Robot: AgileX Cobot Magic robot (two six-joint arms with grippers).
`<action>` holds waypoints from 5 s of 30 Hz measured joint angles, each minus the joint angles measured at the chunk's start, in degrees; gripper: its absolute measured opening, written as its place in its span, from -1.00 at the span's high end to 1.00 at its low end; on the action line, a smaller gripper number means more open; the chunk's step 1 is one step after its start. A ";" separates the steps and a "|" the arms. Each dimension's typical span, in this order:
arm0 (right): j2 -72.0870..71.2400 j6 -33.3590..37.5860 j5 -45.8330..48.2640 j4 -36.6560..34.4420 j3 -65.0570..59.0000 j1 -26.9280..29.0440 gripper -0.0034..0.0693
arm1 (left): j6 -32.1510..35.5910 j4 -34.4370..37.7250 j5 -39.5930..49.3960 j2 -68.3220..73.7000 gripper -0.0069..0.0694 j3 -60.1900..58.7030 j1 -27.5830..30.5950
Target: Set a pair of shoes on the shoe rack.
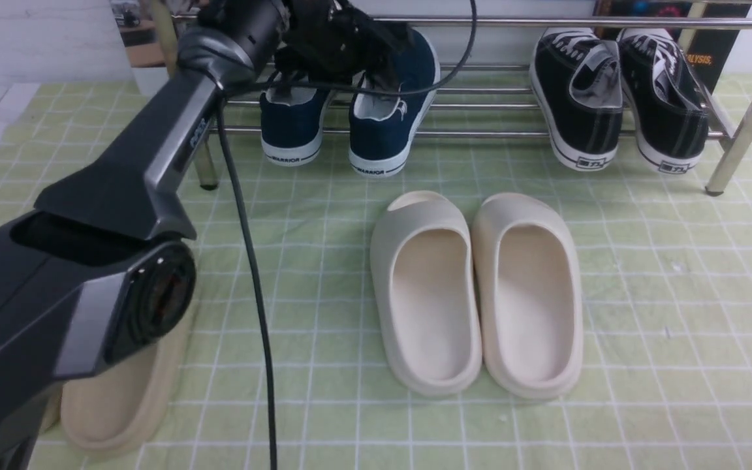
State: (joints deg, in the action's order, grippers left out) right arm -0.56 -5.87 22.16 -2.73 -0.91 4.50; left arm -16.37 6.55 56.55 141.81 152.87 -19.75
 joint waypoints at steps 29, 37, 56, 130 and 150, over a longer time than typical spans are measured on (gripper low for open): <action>0.00 0.00 0.00 0.00 0.00 0.00 0.25 | 5.93 8.23 2.66 -9.25 0.85 -23.75 -0.06; 0.00 0.00 0.00 0.00 0.00 0.00 0.25 | 5.93 11.02 -1.85 -9.21 0.85 -23.47 -0.11; 0.00 0.00 0.00 0.00 0.00 0.00 0.25 | 6.09 -12.58 14.63 -9.06 0.85 -21.30 0.01; 0.00 0.00 0.00 0.00 0.00 0.00 0.25 | 7.22 -4.91 -43.94 -142.40 0.85 -154.45 16.64; 0.00 0.00 0.00 0.00 0.00 0.00 0.25 | 8.69 -5.59 -33.61 -142.40 0.85 -154.64 15.06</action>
State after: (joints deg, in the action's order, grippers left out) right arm -0.56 -5.87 22.16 -2.73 -0.91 4.50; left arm -7.69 0.96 22.94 -0.59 -1.76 -4.69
